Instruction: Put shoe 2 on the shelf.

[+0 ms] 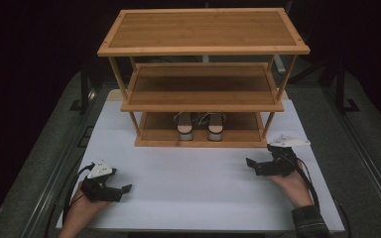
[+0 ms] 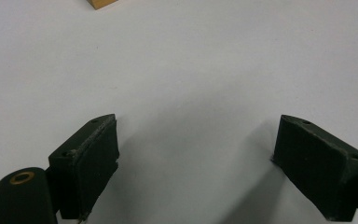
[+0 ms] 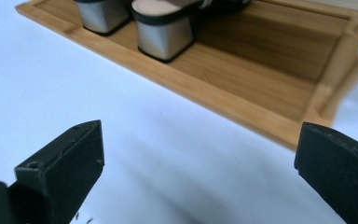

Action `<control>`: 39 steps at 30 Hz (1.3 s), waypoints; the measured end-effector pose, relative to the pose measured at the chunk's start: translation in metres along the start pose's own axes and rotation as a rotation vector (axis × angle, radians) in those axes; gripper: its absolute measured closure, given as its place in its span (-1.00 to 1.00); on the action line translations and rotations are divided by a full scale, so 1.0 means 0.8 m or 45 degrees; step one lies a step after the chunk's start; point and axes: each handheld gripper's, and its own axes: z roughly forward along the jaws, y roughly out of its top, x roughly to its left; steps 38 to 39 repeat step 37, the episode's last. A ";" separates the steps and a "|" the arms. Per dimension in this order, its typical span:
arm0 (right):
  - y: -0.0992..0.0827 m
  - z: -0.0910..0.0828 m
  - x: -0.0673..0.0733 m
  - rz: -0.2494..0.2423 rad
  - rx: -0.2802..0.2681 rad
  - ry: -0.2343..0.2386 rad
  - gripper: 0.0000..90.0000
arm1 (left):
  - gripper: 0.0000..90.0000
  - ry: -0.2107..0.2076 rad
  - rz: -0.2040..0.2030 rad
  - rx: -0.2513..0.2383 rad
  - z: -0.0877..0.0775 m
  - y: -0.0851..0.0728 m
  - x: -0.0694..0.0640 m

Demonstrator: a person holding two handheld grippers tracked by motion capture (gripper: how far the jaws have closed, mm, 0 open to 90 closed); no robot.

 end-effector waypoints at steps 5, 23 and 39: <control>-0.019 -0.020 -0.005 0.014 -0.003 -0.030 -0.97 | -0.72 0.000 0.000 0.001 0.000 0.000 0.000; -0.087 -0.066 -0.013 -0.019 0.147 -0.215 -1.00 | -0.72 0.001 0.001 0.001 0.000 0.000 0.000; -0.098 -0.060 -0.019 0.023 0.226 -0.204 -1.00 | -0.72 0.002 0.002 0.002 0.000 0.000 0.000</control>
